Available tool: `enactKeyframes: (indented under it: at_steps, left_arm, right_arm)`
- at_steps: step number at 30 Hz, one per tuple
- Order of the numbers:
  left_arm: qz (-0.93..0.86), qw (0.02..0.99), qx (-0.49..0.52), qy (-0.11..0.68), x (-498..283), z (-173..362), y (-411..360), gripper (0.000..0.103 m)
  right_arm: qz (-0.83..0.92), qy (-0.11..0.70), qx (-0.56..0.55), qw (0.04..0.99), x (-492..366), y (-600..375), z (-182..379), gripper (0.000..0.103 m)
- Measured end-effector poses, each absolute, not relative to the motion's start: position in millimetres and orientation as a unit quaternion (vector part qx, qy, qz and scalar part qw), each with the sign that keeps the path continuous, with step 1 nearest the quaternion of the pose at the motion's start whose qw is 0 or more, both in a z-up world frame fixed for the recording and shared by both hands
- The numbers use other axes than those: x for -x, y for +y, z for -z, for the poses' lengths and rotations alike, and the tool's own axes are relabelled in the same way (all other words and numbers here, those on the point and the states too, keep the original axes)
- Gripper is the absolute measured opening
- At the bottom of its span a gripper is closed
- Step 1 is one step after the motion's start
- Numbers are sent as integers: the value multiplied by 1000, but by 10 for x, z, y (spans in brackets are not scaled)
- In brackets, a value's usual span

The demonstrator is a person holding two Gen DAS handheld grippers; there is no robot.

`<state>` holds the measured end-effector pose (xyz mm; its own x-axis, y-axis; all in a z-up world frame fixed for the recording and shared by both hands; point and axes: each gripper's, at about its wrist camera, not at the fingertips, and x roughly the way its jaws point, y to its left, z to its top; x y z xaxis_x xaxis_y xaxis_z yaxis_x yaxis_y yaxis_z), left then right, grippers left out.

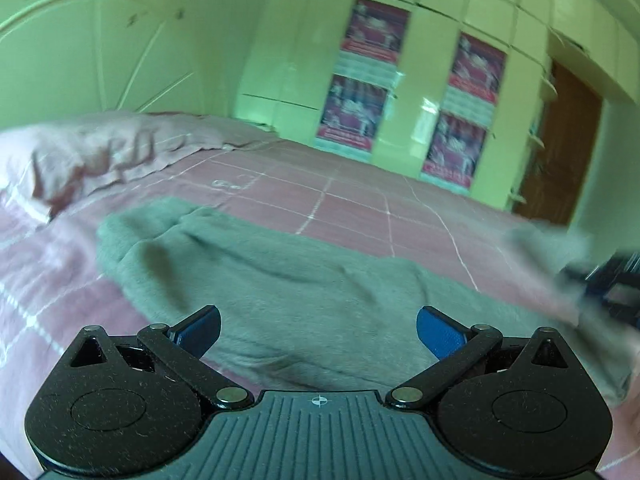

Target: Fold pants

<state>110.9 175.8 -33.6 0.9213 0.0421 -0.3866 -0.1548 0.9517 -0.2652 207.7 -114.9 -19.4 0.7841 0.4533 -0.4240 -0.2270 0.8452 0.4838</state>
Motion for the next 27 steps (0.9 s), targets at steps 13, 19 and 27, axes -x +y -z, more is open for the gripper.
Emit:
enactKeyframes:
  at_steps: [13, 19, 27]
  left_arm:
    - [2, 971, 119, 207, -1414, 445, 1315, 103]
    - [60, 967, 53, 242, -1727, 312, 672, 103]
    - [14, 956, -11, 293, -1991, 411, 266, 103]
  right_arm:
    - [-80, 323, -201, 921, -1679, -2183, 407, 14]
    - [-71, 246, -232, 938, -1484, -2704, 149, 29]
    - [-59, 305, -179, 934, -2015, -2937, 124, 8]
